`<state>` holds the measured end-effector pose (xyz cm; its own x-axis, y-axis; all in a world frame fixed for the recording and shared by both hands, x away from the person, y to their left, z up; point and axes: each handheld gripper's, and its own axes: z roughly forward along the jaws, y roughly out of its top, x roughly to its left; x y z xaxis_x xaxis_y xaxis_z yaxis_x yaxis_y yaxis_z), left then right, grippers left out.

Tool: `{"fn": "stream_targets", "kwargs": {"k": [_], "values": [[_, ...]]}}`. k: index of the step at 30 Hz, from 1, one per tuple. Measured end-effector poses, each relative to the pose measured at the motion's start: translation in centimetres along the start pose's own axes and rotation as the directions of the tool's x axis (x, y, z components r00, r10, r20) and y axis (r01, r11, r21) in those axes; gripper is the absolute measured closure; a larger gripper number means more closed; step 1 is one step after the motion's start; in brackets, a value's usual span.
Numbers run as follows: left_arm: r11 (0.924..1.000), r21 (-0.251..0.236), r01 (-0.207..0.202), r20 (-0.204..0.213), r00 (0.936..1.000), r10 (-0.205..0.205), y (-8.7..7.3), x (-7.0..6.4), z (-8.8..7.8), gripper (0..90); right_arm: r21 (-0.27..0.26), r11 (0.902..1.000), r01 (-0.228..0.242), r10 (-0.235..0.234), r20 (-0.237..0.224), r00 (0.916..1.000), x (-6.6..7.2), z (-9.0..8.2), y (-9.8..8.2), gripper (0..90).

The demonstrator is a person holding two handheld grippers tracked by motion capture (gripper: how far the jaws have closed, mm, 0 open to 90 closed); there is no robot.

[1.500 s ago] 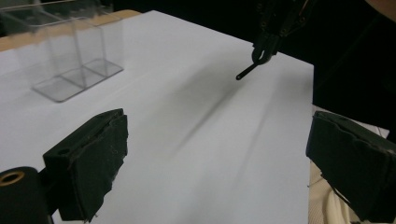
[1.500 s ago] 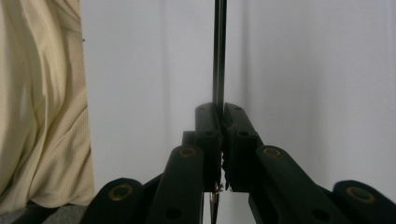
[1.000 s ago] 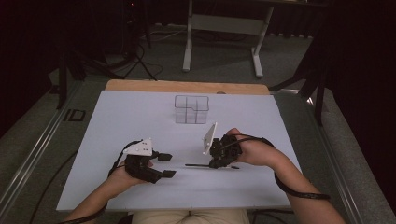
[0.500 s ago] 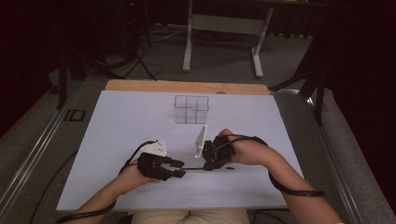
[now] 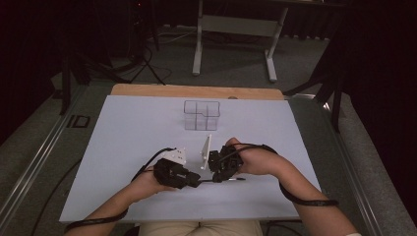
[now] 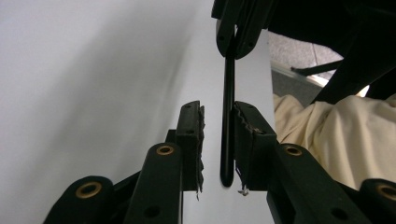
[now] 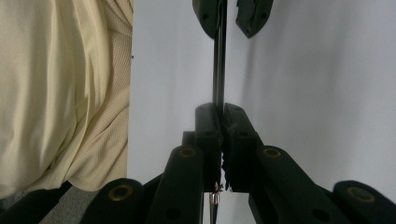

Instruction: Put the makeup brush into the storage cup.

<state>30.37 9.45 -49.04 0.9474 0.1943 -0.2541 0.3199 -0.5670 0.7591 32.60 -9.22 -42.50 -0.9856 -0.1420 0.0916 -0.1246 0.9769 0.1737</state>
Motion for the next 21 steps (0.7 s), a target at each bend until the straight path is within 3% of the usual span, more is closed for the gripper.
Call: {"fn": "stream_targets", "kwargs": {"k": [3, 17, 21], "values": [[0.9999, 0.014, -0.005, 0.004, 1.0, 0.005, 0.15, -0.03, 0.22, 78.5, 0.005, 1.0, 0.002, -0.002, 0.0, 1.0, 0.0, 0.01, 0.22, 85.6], [0.9982, 0.054, -0.025, -0.013, 0.9996, 0.026, 0.3, -0.03, 0.59, 77.9, -0.011, 0.9999, 0.001, -0.001, -0.004, 1.0, -0.26, -0.1, 0.61, 85.6], [0.9975, 0.063, -0.034, 0.008, 0.9994, 0.033, 0.4, -0.19, 0.78, 85.2, 0.0, 1.0, 0.01, -0.01, 0.006, 0.9999, -0.2, -0.03, 0.76, 85.6]]}}
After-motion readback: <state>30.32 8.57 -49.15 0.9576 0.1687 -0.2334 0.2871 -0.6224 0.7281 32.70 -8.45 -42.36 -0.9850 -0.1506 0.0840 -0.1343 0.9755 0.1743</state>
